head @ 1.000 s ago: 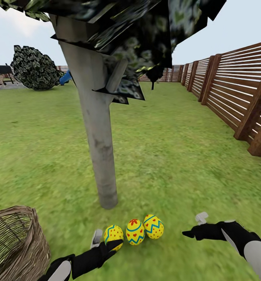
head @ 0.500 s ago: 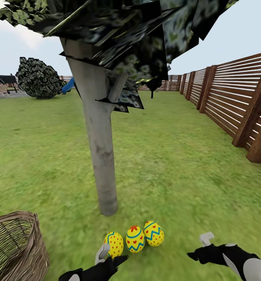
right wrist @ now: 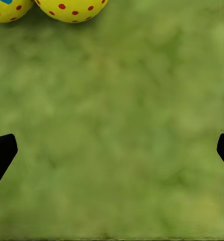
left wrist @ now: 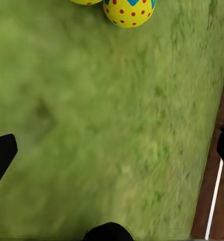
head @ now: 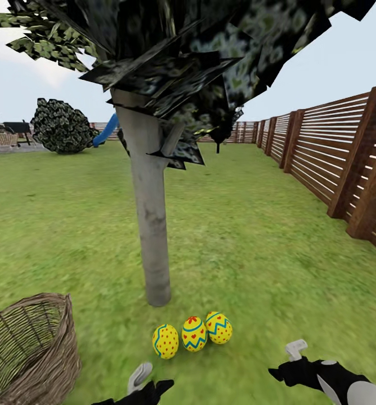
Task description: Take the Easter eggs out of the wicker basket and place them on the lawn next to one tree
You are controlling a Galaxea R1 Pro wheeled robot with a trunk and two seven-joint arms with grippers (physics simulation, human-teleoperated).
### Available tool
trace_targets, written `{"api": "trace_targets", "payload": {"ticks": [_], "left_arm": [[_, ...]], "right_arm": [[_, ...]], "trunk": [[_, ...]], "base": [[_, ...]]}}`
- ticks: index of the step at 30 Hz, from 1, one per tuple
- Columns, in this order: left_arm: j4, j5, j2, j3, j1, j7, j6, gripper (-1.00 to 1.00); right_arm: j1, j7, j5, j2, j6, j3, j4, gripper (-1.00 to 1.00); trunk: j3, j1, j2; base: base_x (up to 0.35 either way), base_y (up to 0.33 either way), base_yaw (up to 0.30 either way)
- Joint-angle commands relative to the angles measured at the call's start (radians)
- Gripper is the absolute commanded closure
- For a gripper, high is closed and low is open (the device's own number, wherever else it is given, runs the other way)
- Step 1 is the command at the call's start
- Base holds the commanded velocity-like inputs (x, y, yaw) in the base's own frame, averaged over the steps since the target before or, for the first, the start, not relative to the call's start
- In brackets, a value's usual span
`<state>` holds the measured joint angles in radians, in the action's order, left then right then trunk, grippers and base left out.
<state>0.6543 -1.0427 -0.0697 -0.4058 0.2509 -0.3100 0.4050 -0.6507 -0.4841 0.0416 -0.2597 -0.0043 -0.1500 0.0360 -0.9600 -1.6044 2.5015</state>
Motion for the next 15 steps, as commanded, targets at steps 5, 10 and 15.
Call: {"api": "trace_targets", "payload": {"ticks": [5, 10, 15], "left_arm": [[-0.015, -0.008, 0.0, -0.003, 0.001, 0.001, -0.014, -1.0], [-0.065, -0.009, -0.005, 0.001, 0.001, -0.001, -0.029, -1.0], [-0.071, -0.009, -0.009, -0.002, 0.001, 0.0, -0.068, -1.0]], "right_arm": [[0.013, 0.061, 0.004, 0.017, -0.042, -0.003, 0.0, -1.0], [0.026, 0.161, -0.006, 0.036, -0.054, 0.0, 0.001, -1.0], [0.026, 0.313, -0.009, 0.069, -0.054, 0.002, -0.001, -1.0]], "trunk": [[0.019, 0.003, -0.001], [0.017, 0.004, -0.001], [0.009, 0.004, -0.001]], "base": [[-0.33, 0.0, 0.0], [-0.062, 0.0, 0.051], [-0.003, 0.0, 0.072]]}}
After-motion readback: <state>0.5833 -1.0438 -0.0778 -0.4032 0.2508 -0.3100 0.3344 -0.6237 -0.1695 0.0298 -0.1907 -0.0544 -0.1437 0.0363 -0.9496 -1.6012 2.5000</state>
